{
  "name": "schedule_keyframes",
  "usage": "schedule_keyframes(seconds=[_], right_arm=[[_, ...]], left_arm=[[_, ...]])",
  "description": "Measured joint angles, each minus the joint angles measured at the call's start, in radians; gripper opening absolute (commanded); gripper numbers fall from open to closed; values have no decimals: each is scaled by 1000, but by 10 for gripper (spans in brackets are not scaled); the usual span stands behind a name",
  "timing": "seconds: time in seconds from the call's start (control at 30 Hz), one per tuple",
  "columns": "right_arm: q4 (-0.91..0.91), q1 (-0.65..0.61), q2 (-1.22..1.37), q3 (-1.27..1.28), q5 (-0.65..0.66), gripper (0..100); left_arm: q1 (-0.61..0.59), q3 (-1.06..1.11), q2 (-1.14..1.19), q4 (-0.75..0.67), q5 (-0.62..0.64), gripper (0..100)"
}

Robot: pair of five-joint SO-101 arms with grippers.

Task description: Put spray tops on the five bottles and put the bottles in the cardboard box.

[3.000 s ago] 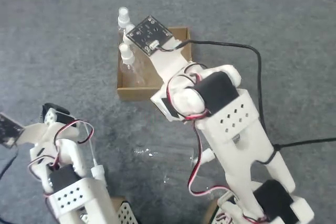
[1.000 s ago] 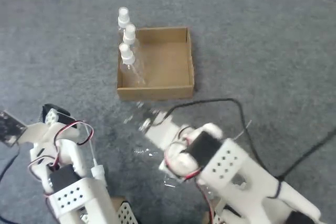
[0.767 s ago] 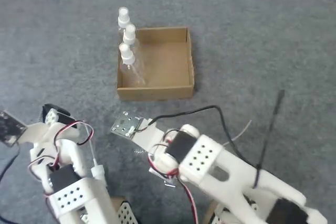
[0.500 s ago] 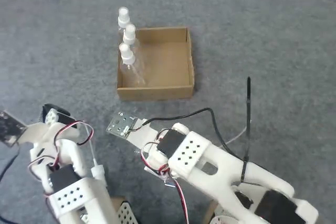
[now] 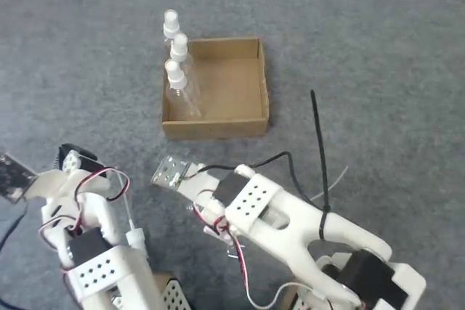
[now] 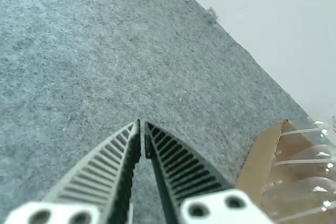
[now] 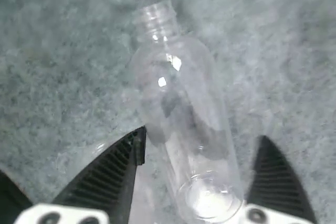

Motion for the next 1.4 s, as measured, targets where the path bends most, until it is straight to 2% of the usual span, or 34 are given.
schedule_keyframes(seconds=[0.17,0.57,0.63,0.8,1.2,1.4], right_arm=[[-5,54,0,0,0,103],[8,189,-60,0,-2,102],[8,209,-77,0,0,121],[31,226,-80,0,0,249],[63,226,-80,-5,0,256],[63,226,-11,-98,3,256]], left_arm=[[0,0,0,0,0,15],[0,0,0,0,0,15],[0,0,0,0,0,15],[0,0,0,0,0,15],[0,0,0,0,0,15],[0,0,0,0,0,15]])
